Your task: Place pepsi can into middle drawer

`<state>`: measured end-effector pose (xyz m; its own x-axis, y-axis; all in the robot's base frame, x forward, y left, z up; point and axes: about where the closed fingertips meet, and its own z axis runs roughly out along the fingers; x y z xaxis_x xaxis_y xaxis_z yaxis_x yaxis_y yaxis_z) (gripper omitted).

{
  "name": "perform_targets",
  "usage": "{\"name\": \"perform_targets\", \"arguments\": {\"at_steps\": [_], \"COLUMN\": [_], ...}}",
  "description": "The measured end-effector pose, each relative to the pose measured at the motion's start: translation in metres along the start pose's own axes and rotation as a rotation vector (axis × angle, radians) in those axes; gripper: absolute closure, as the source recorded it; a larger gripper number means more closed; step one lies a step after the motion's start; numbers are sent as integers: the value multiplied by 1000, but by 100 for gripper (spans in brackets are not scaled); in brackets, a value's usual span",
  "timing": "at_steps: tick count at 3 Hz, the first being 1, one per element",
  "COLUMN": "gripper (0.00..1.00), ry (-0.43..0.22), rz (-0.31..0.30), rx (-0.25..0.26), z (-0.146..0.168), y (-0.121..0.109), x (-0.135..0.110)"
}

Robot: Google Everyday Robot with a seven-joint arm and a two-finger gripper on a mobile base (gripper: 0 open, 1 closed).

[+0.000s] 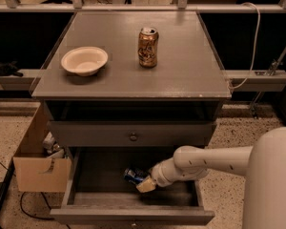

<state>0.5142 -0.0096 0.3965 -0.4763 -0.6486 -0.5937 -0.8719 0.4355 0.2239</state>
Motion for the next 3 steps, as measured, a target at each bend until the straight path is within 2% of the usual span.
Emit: {"name": "perform_targets", "arguments": {"at_steps": [2, 3], "gripper": [15, 0], "ry": [0, 0], "rz": [0, 0], "rx": [0, 0], "z": [0, 0], "y": [0, 0], "x": [0, 0]}}
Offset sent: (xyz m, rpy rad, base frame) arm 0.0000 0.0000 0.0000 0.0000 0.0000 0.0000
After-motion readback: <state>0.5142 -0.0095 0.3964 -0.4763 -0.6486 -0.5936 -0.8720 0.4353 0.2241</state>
